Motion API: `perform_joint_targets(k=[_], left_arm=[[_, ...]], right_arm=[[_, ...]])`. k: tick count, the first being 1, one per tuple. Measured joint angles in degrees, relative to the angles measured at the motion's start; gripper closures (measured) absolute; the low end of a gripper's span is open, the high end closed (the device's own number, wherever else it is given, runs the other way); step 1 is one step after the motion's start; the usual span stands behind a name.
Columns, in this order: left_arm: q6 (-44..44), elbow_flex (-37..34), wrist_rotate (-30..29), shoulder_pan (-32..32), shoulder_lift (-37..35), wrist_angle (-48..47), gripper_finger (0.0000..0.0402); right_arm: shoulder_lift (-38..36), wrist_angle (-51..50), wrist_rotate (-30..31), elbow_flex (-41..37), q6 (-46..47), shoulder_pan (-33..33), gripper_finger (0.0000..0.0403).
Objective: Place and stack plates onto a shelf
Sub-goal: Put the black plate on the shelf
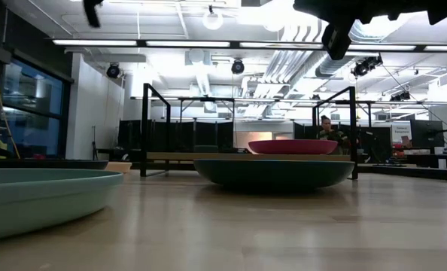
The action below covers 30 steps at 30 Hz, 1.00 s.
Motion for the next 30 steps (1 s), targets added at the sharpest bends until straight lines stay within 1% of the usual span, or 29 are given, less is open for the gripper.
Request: perform_joint_targets(k=[2, 5, 9, 12, 15, 21, 30], left_arm=[[1.06, 4.67, 0.72, 0.00, 3.97, -1.59, 0.0230], [7.05, 11.57, 3.85, 0.00, 9.28, -4.96, 0.0212], [12.23, 19.20, 4.79, 0.00, 14.87, -10.07, 0.0201], [14.10, 22.60, 4.76, 0.00, 17.79, -13.56, 0.0199], [14.40, 24.10, 4.85, 0.00, 19.42, -15.25, 0.0199], [11.98, 24.14, 4.85, 0.00, 20.97, -15.54, 0.0199], [11.97, 24.14, 4.85, 0.00, 22.30, -15.35, 0.0200]], right_arm=[[0.00, 0.15, 0.00, 0.00, 0.00, 0.00, 0.0403], [0.00, 0.41, 0.00, 0.00, 0.00, 0.00, 0.0403], [0.00, 0.87, 0.00, 0.00, 0.00, 0.00, 0.0403], [0.00, 0.89, 0.00, 0.00, 0.00, 0.00, 0.0403], [0.00, 0.90, 0.00, 0.00, 0.00, 0.00, 0.0403], [0.00, 1.09, 0.00, 0.00, 0.00, 0.00, 0.0403], [0.00, 3.89, 0.02, 0.02, 0.00, 0.00, 0.0403]])
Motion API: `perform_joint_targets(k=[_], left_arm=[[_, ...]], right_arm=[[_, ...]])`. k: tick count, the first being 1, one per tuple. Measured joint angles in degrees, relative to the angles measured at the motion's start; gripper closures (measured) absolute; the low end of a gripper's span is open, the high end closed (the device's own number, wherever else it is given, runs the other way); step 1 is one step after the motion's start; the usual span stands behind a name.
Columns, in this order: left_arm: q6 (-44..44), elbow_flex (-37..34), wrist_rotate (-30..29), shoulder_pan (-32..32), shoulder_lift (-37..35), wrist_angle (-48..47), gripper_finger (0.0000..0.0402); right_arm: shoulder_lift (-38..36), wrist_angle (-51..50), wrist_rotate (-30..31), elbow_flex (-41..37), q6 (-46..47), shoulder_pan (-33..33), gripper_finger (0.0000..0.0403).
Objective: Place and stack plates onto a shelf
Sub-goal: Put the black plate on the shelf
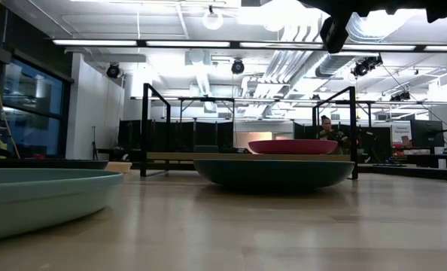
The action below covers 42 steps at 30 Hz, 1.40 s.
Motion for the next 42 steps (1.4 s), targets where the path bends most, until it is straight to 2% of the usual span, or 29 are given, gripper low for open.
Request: perform_joint_targets(k=[6, 13, 25, 32, 42], left_arm=[[1.07, 0.00, 0.00, 0.00, 0.02, -0.28, 0.0200], [0.71, -0.02, 0.00, 0.00, 0.00, -1.41, 0.0200], [-2.19, -0.02, 0.00, -0.02, -0.02, -4.96, 0.0200], [-2.18, -0.04, 0.00, -0.02, 0.00, -6.62, 0.0200], [-2.14, -0.04, -0.02, -0.02, 0.00, -6.39, 0.0200]], right_arm=[[-0.43, 0.29, 0.00, 0.00, 0.00, 0.00, 0.0403], [-4.29, 0.24, 0.27, 0.02, -3.57, 0.00, 0.0403], [-10.57, -2.38, 4.31, 0.02, -7.30, 0.00, 0.0403], [-11.15, -2.07, 4.33, 0.02, -0.85, -0.18, 0.0403], [-11.15, -1.85, 4.33, 0.02, -2.97, -1.31, 0.0403]])
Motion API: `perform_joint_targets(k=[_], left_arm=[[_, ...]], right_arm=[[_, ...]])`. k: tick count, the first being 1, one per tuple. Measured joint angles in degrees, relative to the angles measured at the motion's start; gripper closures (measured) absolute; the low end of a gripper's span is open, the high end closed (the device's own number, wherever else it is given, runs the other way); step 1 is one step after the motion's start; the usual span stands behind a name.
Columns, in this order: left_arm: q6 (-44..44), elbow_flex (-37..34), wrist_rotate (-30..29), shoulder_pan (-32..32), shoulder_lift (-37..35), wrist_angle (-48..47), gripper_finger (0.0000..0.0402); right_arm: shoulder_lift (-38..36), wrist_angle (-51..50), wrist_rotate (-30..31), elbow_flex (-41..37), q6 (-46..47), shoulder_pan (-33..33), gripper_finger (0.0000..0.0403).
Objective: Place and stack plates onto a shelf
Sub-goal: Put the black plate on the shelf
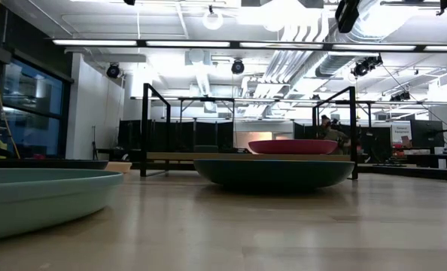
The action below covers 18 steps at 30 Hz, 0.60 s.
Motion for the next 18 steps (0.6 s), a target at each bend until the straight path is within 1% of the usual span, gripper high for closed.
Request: perform_joint_targets(k=[5, 8, 13, 15, 18], left_arm=[[-0.09, 0.00, 0.00, 0.00, 0.00, 0.02, 0.0200], [-2.80, 0.00, 0.08, -0.28, 0.00, -0.54, 0.0200], [-7.85, 0.01, 0.73, -4.21, 1.33, -5.87, 0.0200], [-12.10, 0.02, 4.20, -6.97, 1.85, -9.62, 0.0200], [-23.00, 0.04, 10.45, -11.92, 2.08, -20.42, 0.0200]], right_arm=[[0.00, -0.02, 0.00, 0.00, -0.46, 0.00, 0.0403], [0.00, -0.02, 0.00, 0.00, -1.21, 0.00, 0.0403], [0.00, -0.21, 0.02, 0.00, -0.87, 0.00, 0.0403], [0.00, -0.39, 0.00, 0.00, 0.68, 0.02, 0.0403], [0.00, -0.68, -0.11, 0.00, 1.70, 0.04, 0.0403]])
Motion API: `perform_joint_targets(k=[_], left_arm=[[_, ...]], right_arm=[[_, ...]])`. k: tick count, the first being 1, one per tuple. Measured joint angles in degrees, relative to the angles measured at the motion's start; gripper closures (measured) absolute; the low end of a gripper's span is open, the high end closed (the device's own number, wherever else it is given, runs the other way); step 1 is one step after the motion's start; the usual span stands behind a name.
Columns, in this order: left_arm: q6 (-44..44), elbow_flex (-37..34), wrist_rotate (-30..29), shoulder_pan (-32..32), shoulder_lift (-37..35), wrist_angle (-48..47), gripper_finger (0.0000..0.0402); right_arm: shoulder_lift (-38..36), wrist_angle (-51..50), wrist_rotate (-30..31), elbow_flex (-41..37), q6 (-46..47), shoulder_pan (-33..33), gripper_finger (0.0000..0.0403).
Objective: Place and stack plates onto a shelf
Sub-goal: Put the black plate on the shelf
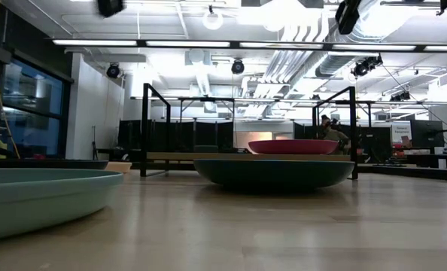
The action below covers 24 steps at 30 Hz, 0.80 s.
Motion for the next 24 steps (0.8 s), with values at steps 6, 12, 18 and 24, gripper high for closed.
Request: perform_joint_targets(k=[6, 12, 18, 24], left_arm=[[-18.87, -0.04, 1.29, -8.61, 2.56, -24.05, 0.0200], [-28.89, -0.07, -0.57, -11.14, 10.39, -32.70, 0.0200], [-29.11, -0.07, 0.55, -10.84, 21.90, -32.54, 0.0200], [-33.39, -0.07, 0.53, -10.81, 30.61, -32.21, 0.0200]], right_arm=[[0.00, -1.59, -0.20, -0.02, -0.20, 0.00, 0.0403], [0.00, -3.32, -0.15, -0.02, -0.20, 0.00, 0.0403], [0.00, -4.00, -0.11, -0.02, -0.20, 0.00, 0.0403], [0.00, -4.46, -0.06, -0.02, -0.20, 0.00, 0.0403]])
